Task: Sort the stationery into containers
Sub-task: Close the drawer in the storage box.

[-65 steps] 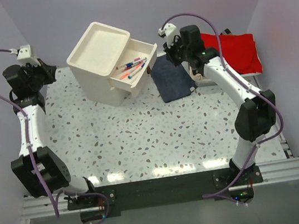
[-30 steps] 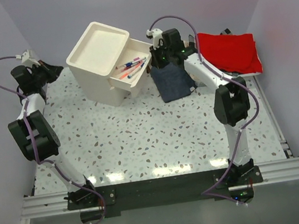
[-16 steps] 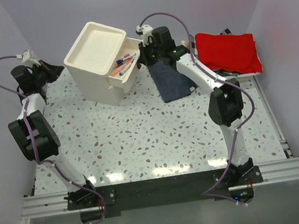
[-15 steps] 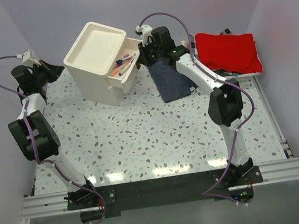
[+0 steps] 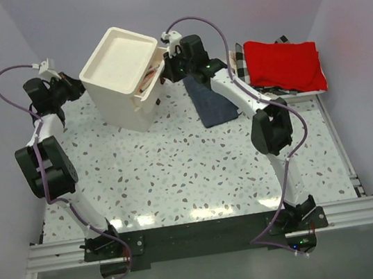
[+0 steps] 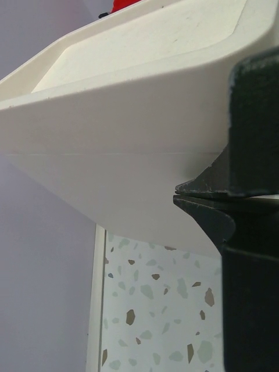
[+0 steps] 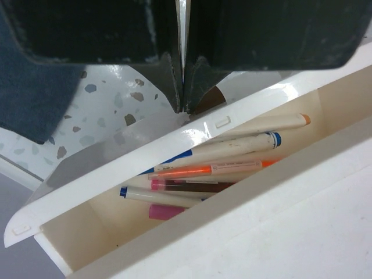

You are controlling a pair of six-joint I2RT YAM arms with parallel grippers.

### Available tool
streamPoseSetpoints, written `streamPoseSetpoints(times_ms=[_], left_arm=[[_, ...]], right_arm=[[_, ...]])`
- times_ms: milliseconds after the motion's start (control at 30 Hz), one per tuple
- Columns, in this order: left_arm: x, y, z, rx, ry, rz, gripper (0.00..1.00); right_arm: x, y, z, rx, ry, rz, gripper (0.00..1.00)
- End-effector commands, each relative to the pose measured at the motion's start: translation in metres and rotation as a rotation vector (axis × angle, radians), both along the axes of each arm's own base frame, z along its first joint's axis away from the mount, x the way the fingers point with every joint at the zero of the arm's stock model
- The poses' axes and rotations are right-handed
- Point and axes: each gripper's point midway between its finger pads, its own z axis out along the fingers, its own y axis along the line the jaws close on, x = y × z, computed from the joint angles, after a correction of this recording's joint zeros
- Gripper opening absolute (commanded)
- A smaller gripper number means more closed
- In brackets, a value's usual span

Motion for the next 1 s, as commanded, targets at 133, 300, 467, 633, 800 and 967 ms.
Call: streamPoseSetpoints(times_ms=[133, 300, 467, 633, 800, 967], left_arm=[[-0.005, -0.011, 0.011, 0.041, -0.03, -0.037, 0.0], [-0.006, -0.013, 0.012, 0.064, -0.032, -0.035, 0.0], [-0.007, -0.011, 0.016, 0.09, -0.036, -0.018, 0.0], [-0.01, 0.018, 0.026, 0.135, -0.018, 0.088, 0.0], [-0.035, 0.064, 0.053, 0.186, 0.001, 0.272, 0.0], [-0.061, 0.054, 0.061, 0.173, 0.016, 0.269, 0.0]], right_arm=[[0.004, 0.056, 0.038, 0.166, -0.088, 0.045, 0.0], [0.0, 0.079, 0.042, 0.202, -0.115, 0.066, 0.0], [-0.003, 0.086, 0.038, 0.2, -0.108, 0.069, 0.0], [0.01, 0.04, 0.04, 0.096, -0.112, -0.04, 0.0], [0.051, -0.028, 0.029, 0.028, -0.116, -0.225, 0.0], [0.089, -0.062, 0.012, 0.017, -0.148, -0.289, 0.0]])
